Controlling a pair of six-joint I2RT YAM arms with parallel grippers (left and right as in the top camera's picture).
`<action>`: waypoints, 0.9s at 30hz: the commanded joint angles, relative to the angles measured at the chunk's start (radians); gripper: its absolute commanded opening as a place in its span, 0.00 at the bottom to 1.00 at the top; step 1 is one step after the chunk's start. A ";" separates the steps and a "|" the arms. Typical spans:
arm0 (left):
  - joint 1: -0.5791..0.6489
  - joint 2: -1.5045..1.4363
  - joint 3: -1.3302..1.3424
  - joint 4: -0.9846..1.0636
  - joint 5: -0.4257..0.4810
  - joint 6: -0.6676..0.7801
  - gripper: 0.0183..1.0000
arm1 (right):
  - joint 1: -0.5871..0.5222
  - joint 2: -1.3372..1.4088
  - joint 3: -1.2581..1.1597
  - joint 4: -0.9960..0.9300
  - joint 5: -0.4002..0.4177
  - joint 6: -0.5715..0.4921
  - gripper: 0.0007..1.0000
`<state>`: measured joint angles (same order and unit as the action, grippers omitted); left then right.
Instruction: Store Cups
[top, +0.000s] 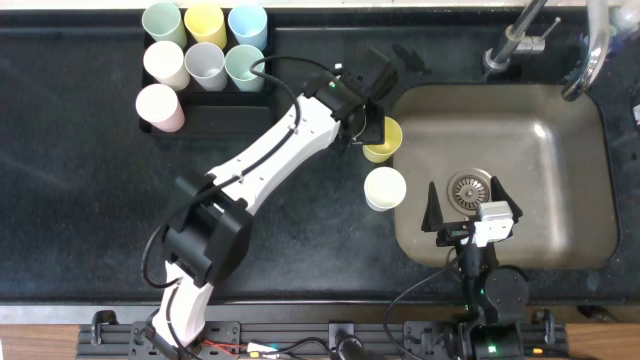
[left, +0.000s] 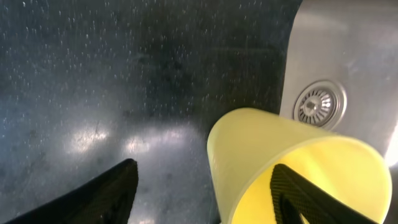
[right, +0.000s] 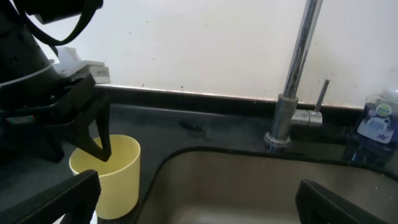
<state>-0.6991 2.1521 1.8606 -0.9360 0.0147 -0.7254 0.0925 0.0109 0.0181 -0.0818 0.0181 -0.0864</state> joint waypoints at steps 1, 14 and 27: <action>-0.006 0.050 0.047 0.019 -0.020 0.023 0.60 | -0.001 -0.007 -0.013 0.005 0.001 -0.004 1.00; -0.006 0.074 0.079 0.004 -0.020 0.031 0.06 | -0.001 -0.007 -0.013 0.005 0.001 -0.004 1.00; 0.058 -0.261 0.076 -0.140 -0.357 -0.430 0.02 | -0.001 -0.007 -0.013 0.005 0.001 -0.004 1.00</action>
<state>-0.6853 2.0335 1.9121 -1.0473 -0.2001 -0.9787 0.0921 0.0109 0.0181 -0.0822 0.0181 -0.0868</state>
